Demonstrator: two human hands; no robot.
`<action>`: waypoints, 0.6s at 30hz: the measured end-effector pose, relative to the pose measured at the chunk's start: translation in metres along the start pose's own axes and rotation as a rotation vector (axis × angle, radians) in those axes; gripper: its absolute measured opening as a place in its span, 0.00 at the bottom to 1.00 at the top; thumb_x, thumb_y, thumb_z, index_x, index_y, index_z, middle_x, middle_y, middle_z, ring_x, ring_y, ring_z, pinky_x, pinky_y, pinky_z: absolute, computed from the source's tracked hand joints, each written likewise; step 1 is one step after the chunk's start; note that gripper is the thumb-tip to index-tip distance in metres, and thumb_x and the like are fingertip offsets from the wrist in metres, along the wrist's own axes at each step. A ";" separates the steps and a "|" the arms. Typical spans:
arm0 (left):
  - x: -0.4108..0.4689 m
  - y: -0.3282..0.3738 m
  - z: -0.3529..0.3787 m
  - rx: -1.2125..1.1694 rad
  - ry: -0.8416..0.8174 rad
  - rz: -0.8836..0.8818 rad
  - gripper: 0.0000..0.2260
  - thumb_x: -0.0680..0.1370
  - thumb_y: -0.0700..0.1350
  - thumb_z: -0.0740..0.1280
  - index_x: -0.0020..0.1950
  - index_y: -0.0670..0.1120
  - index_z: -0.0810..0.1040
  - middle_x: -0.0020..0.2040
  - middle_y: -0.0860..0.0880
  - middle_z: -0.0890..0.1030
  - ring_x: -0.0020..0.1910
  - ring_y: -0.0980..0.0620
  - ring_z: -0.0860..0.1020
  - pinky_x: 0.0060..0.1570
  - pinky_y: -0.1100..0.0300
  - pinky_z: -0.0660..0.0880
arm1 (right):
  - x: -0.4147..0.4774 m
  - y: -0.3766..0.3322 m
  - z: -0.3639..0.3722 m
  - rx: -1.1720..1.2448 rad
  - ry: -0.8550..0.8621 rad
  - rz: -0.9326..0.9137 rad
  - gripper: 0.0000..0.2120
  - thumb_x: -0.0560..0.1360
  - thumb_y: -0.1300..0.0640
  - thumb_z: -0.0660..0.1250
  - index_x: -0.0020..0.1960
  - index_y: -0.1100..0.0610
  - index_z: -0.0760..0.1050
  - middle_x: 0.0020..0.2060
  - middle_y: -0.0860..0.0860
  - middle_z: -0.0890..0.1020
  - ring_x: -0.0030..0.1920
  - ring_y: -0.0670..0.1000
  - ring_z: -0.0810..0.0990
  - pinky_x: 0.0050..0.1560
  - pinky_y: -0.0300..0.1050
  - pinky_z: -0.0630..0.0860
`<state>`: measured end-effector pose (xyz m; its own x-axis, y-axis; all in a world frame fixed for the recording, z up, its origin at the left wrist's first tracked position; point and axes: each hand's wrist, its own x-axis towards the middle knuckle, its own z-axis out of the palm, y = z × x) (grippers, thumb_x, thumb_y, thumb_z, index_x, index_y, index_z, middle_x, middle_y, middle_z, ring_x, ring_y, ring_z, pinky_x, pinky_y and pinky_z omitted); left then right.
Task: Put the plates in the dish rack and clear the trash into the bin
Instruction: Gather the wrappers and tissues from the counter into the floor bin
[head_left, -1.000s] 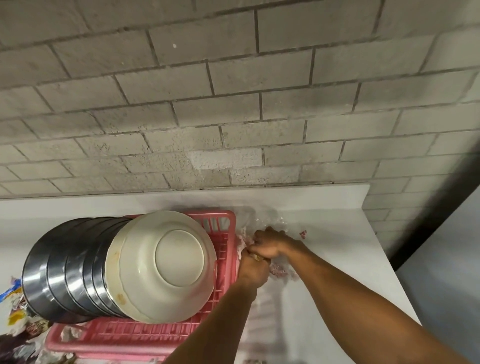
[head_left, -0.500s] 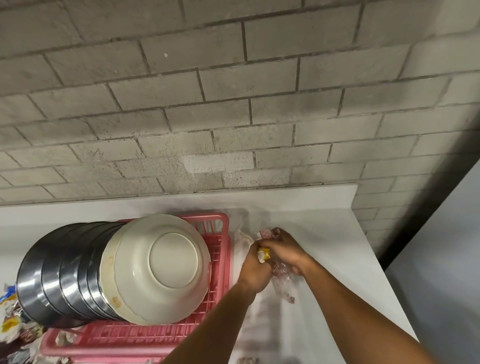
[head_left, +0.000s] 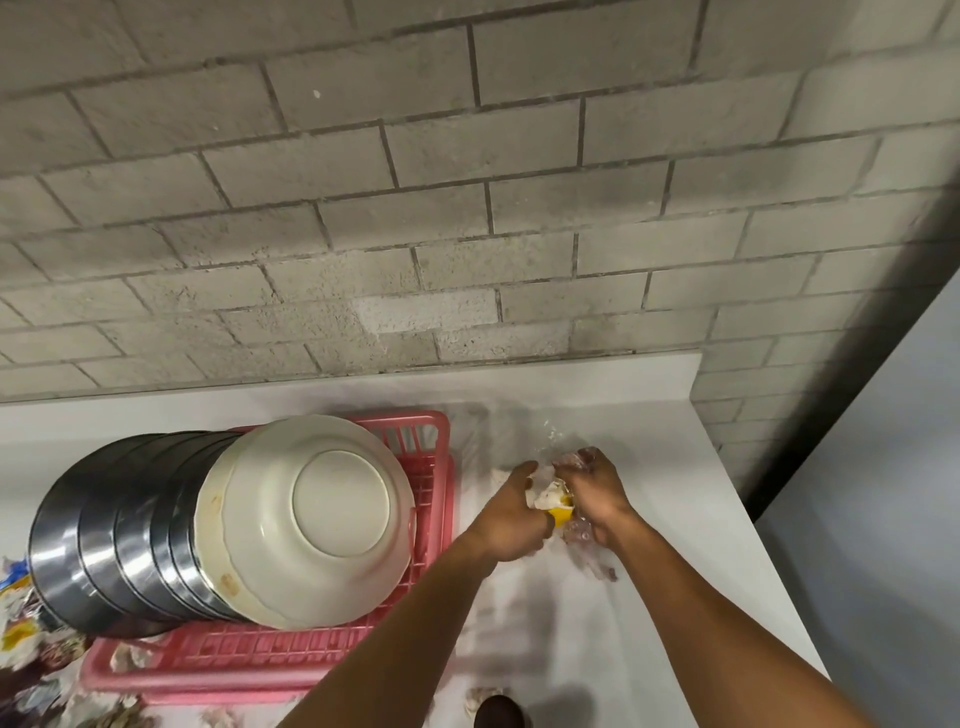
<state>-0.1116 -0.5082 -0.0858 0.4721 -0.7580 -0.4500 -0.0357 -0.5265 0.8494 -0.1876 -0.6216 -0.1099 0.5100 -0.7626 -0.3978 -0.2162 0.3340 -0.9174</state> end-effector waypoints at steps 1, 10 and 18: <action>0.001 0.001 -0.004 0.004 0.034 0.001 0.36 0.75 0.32 0.67 0.79 0.50 0.59 0.70 0.47 0.68 0.38 0.48 0.77 0.36 0.56 0.74 | -0.002 -0.002 -0.002 0.023 -0.013 0.017 0.04 0.77 0.65 0.69 0.50 0.59 0.76 0.44 0.62 0.84 0.39 0.60 0.84 0.32 0.49 0.81; 0.003 0.005 -0.031 -0.080 0.414 0.118 0.22 0.78 0.35 0.58 0.71 0.49 0.71 0.61 0.47 0.74 0.54 0.47 0.78 0.58 0.43 0.79 | -0.023 -0.026 -0.009 0.365 -0.151 0.073 0.09 0.77 0.66 0.65 0.39 0.57 0.74 0.30 0.55 0.76 0.25 0.52 0.76 0.25 0.40 0.72; -0.011 0.014 -0.047 -0.298 0.323 0.093 0.18 0.79 0.43 0.58 0.69 0.49 0.73 0.50 0.51 0.76 0.51 0.48 0.77 0.53 0.50 0.79 | -0.051 -0.060 -0.015 0.631 -0.202 0.084 0.12 0.79 0.65 0.61 0.38 0.57 0.75 0.29 0.55 0.77 0.25 0.52 0.78 0.29 0.44 0.77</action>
<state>-0.0758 -0.4889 -0.0555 0.7317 -0.6127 -0.2986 0.1418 -0.2916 0.9460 -0.2128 -0.6110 -0.0350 0.6719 -0.6216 -0.4028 0.2351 0.6947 -0.6798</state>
